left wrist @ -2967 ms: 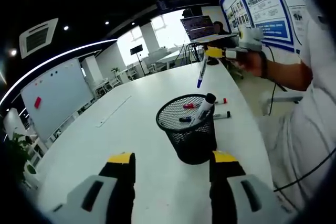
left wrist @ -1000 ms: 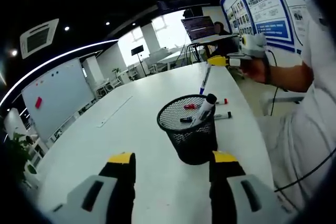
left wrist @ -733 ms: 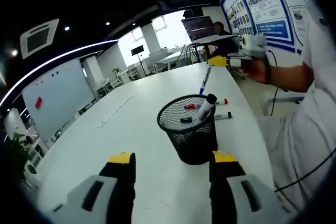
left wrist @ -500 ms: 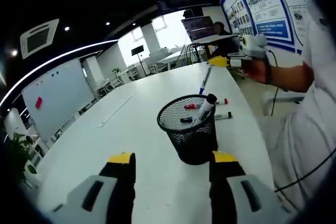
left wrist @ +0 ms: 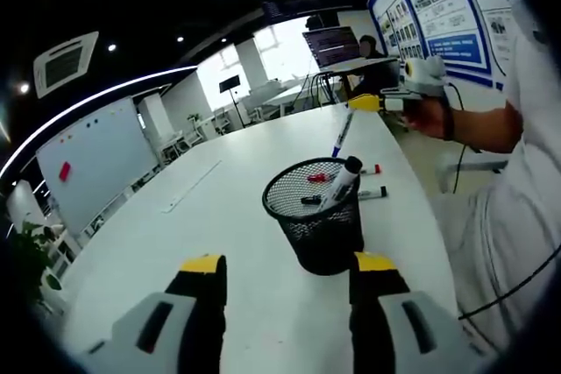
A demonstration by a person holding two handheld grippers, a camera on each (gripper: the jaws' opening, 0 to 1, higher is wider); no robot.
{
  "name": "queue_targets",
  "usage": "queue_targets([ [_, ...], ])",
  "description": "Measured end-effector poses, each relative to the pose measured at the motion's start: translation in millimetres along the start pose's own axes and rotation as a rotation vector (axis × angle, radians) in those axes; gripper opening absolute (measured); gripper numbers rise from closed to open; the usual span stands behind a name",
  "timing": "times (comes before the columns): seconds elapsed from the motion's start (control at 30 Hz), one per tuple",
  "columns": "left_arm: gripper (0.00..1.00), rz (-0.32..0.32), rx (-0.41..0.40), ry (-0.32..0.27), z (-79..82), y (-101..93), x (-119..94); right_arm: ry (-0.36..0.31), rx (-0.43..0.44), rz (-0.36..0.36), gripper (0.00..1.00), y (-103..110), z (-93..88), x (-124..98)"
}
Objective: Pick up the whiteboard markers from the pen holder and place them facing the whiteboard neatly
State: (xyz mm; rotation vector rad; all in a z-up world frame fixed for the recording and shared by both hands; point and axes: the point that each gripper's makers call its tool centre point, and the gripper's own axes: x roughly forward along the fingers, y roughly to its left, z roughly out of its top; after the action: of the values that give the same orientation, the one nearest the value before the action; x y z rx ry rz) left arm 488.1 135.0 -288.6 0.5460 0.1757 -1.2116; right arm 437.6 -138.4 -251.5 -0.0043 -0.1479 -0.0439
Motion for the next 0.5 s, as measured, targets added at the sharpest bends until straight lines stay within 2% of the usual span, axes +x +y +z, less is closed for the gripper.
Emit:
queue_targets([
  [0.1,0.57,0.013,-0.002,-0.004,0.5,1.9,0.1,0.001,-0.024,0.010,0.09,2.5,-0.5,0.1],
  [0.27,0.57,0.013,-0.004,-0.004,0.5,2.5,0.2,0.009,-0.013,0.021,0.09,5.8,-4.0,0.1],
  [0.5,0.57,0.015,-0.005,-0.004,-0.5,4.9,0.7,0.033,-0.031,0.013,0.09,8.6,-11.6,-10.3],
])
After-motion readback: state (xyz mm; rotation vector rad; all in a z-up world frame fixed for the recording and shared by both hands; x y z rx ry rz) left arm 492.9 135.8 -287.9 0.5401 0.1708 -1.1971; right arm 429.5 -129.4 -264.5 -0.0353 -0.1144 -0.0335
